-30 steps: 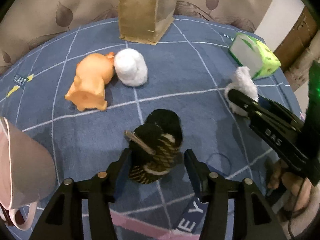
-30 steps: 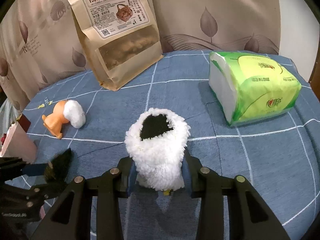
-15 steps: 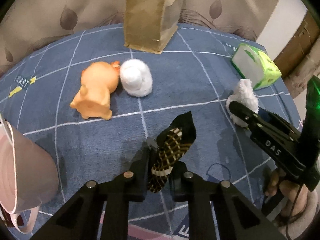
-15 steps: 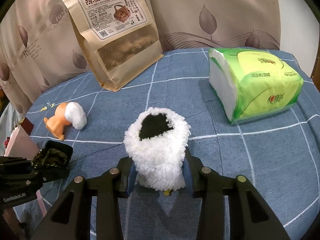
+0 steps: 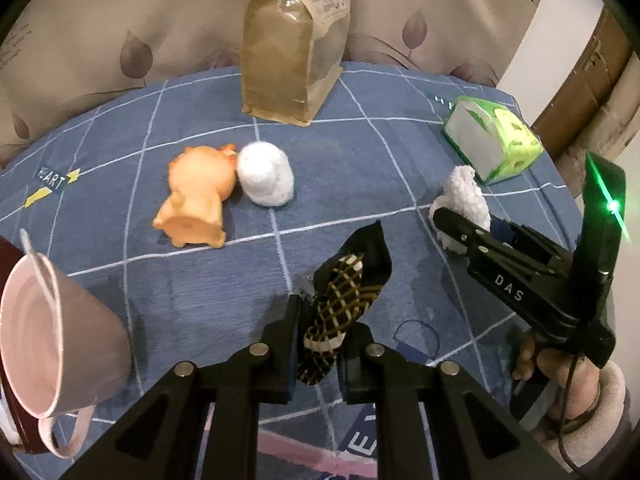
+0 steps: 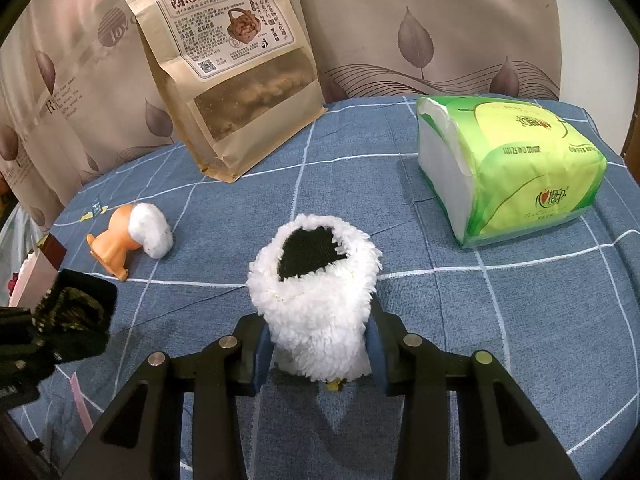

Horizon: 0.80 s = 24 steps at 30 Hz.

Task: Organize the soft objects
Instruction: 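Carry the black-and-gold woven item with the left tool into the tin tray and release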

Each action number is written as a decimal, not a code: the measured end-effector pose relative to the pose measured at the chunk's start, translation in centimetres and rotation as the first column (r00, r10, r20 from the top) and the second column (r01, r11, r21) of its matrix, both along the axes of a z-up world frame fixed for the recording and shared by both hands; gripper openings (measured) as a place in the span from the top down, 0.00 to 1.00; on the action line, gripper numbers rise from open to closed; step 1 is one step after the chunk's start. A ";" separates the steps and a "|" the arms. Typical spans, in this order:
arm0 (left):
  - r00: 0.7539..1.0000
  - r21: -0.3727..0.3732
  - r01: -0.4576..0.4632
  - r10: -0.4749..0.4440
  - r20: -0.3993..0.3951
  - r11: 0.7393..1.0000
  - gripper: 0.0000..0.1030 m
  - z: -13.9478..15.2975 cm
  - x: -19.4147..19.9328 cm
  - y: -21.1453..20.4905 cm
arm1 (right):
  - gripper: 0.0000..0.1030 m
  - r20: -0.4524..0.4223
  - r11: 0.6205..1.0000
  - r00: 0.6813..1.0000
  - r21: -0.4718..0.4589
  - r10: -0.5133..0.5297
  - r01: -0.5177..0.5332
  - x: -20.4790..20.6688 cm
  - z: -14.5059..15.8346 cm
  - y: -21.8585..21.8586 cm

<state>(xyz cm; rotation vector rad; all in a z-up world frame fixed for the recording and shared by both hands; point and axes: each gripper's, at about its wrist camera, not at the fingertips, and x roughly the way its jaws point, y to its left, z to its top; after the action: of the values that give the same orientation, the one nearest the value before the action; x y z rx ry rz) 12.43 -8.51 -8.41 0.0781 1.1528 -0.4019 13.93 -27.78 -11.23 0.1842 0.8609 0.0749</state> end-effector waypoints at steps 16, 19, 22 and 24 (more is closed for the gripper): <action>0.994 0.024 -0.073 0.071 0.078 0.997 0.86 4.5 -1.6 4.7 | 0.63 0.000 1.000 1.000 -0.001 0.000 0.000 0.0 0.1 0.1; 0.989 0.041 -0.113 0.108 0.104 0.993 0.86 5.5 -1.5 6.7 | 0.63 -0.001 1.000 1.000 -0.004 -0.001 0.001 0.0 0.0 0.0; 0.981 0.052 -0.157 0.150 0.124 0.986 0.86 6.2 -1.2 8.9 | 0.63 -0.001 1.000 1.000 -0.005 -0.001 0.001 0.0 0.0 0.0; 0.971 0.062 -0.203 0.193 0.138 0.977 0.86 6.7 -0.9 10.8 | 0.63 -0.001 1.000 1.000 -0.007 -0.001 0.000 0.0 0.0 0.1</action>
<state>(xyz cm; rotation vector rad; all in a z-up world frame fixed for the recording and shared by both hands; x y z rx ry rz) 11.51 2.31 -1.70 0.0535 1.0348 -0.1729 13.92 -27.72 -11.25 0.1783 0.8619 0.0715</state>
